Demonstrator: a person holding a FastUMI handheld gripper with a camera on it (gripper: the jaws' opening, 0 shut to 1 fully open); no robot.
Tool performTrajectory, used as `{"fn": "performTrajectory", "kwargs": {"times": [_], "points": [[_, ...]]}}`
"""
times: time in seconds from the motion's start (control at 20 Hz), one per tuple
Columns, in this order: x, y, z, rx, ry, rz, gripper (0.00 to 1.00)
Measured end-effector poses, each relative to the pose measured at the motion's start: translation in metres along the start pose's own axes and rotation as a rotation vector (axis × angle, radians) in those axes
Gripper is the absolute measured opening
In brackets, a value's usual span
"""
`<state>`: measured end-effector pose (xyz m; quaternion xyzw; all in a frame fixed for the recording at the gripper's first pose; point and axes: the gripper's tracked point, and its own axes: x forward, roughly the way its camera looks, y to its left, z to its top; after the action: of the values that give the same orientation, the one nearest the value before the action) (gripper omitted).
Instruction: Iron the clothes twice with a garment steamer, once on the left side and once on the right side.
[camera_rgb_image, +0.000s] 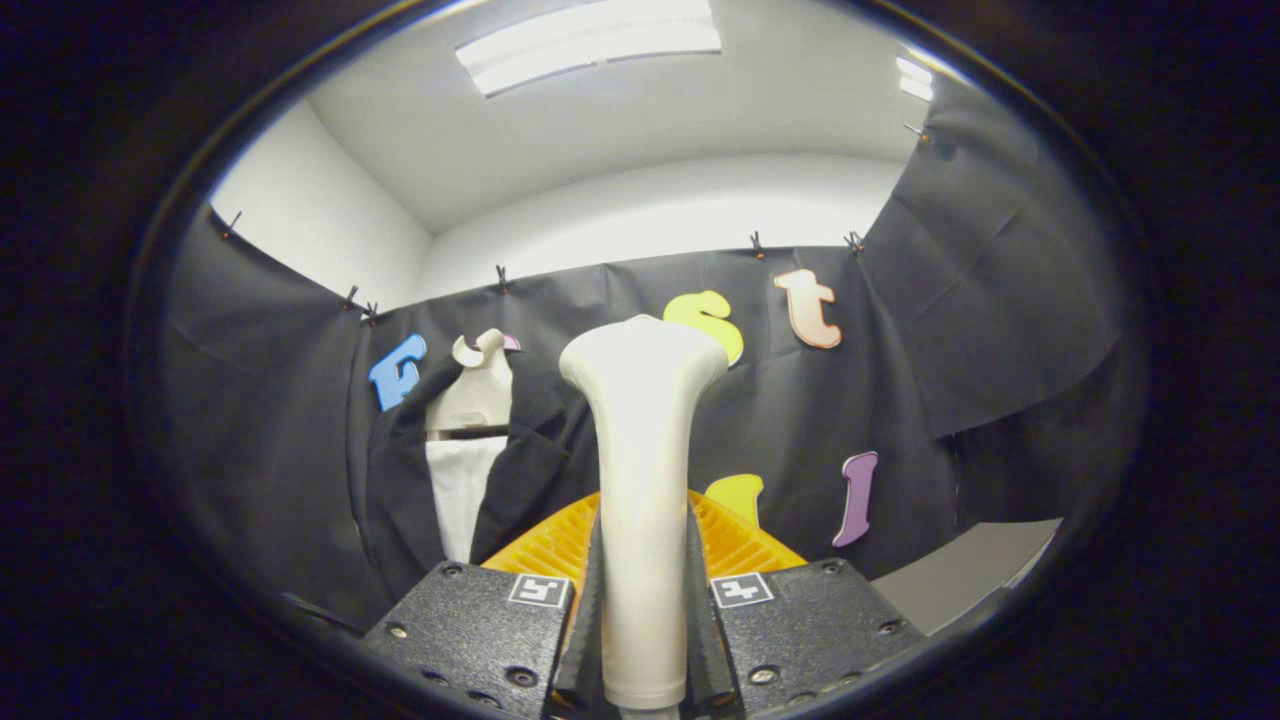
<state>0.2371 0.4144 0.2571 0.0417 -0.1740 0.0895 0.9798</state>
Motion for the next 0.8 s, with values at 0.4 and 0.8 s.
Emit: {"fn": "performTrajectory", "kwargs": {"times": [0.4, 0.8], "points": [[0.028, 0.028, -0.009, -0.046, -0.008, 0.053, 0.38], [0.008, 0.031, -0.054, -0.093, 0.086, 0.05, 0.38]]}}
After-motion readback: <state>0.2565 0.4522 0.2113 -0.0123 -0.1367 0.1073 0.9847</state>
